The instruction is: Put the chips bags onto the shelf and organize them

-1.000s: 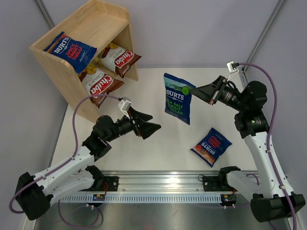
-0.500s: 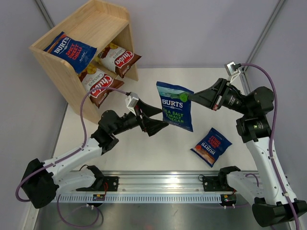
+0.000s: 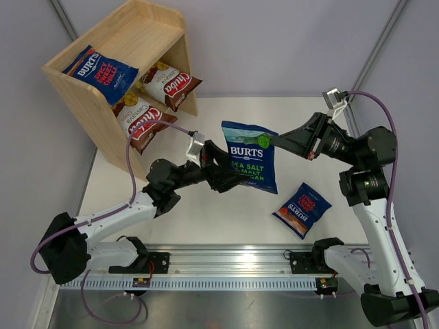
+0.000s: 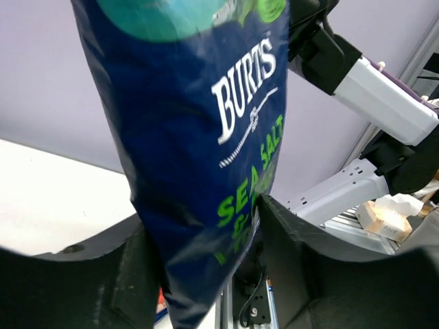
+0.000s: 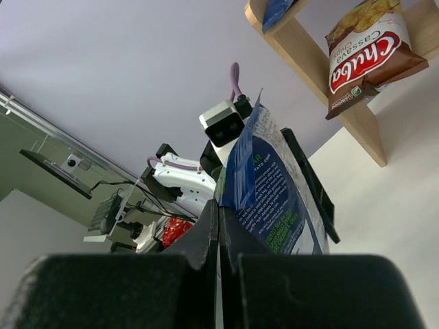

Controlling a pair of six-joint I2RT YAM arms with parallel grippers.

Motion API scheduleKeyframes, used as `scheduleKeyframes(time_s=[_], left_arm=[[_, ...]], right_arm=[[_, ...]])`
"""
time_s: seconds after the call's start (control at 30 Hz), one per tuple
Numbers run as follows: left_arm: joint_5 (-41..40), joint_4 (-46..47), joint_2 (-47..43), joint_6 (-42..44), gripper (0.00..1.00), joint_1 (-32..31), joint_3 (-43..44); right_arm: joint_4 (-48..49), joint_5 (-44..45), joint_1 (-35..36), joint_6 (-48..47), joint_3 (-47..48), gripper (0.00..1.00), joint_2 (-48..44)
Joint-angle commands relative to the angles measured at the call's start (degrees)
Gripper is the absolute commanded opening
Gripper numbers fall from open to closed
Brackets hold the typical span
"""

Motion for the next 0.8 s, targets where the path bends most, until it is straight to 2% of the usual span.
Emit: scheduleKeyframes(time_s=[0.0, 0.07, 0.13, 0.23, 0.3, 0.4, 0.5, 0.57, 0.6, 0.63, 0.7, 0.77], left_arm=[[1.3, 7.7, -0.8, -0.4, 0.54, -0.5, 1.1], [0.6, 7.6, -2.1, -0.7, 0.47, -0.5, 0.4], [0.1, 5.5, -2.9, -1.2, 0.35, -0.5, -0.2], [0.3, 2.5, -4.4, -2.1, 0.31, -0.6, -0.4], [0.7, -2.0, -5.8, -2.2, 0.24, -0.6, -0.1], [3.3, -8.2, -8.3, -0.9, 0.08, -0.6, 0.7], [4.4, -13.3, -11.8, 0.3, 0.06, -0.6, 0.6], [2.7, -17.7, -13.9, 0.9, 0.06, -0.6, 0.4], [1.9, -19.1, -16.0, 0.9, 0.06, -0.6, 0.4], [0.0, -20.1, -17.3, 0.8, 0.06, -0.6, 0.5], [-2.2, -22.3, -19.2, -1.0, 0.07, -0.6, 0.9], [-6.5, -23.2, -21.1, -3.1, 0.07, -0.6, 1.3]], right_arm=[[-1.6, 0.1, 0.5, -3.5, 1.1, 0.00, -1.0], [-3.1, 0.8, 0.6, -4.7, 1.3, 0.00, -0.9], [-3.7, 2.0, 0.6, -6.1, 1.2, 0.00, -1.0], [-4.3, 2.5, 0.6, -7.7, 0.9, 0.00, -1.1], [-5.4, 2.8, 0.6, -10.1, 1.1, 0.05, -1.5], [-11.0, 3.9, 0.6, -16.4, 2.6, 0.23, -2.7], [-19.4, 4.1, 0.6, -22.8, 4.6, 0.45, -4.0], [-26.1, 5.5, 0.6, -27.4, 5.4, 0.56, -5.6], [-27.9, 6.3, 0.6, -28.5, 5.3, 0.72, -7.1], [-30.2, 7.0, 0.6, -29.5, 5.0, 0.81, -8.0], [-31.3, 7.4, 0.6, -30.6, 3.0, 0.87, -10.3], [-27.7, 6.7, 0.6, -26.8, 0.1, 0.90, -11.7]])
